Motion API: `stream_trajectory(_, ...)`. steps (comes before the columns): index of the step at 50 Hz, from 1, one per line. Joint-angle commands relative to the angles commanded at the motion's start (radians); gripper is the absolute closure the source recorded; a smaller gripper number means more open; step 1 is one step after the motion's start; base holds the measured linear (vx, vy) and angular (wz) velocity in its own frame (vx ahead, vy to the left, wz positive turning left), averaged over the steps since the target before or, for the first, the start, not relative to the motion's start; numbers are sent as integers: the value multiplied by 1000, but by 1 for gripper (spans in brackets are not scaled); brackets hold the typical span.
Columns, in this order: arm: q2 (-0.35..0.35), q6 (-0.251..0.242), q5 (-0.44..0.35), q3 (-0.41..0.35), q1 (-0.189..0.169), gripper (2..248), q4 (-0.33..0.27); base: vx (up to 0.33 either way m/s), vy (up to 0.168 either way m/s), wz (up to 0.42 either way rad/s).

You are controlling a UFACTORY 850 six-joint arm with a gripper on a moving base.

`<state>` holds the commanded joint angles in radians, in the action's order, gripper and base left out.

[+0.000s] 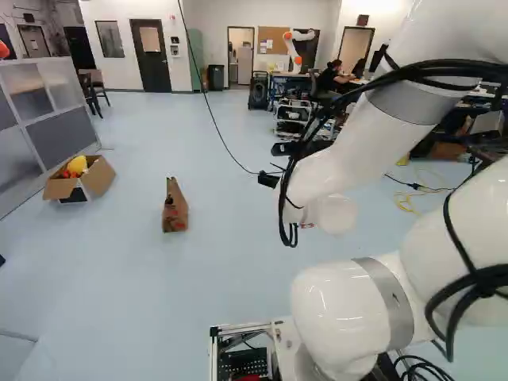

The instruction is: Pick up the grocery bag from the ground

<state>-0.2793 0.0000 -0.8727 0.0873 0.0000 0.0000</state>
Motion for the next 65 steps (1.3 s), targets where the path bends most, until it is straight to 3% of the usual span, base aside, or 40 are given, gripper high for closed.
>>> stream_trajectory(37,0,0,0,0,0,3,0,160,50,224)
stream_trajectory(65,0,0,0,0,0,3,0,277,73,321)
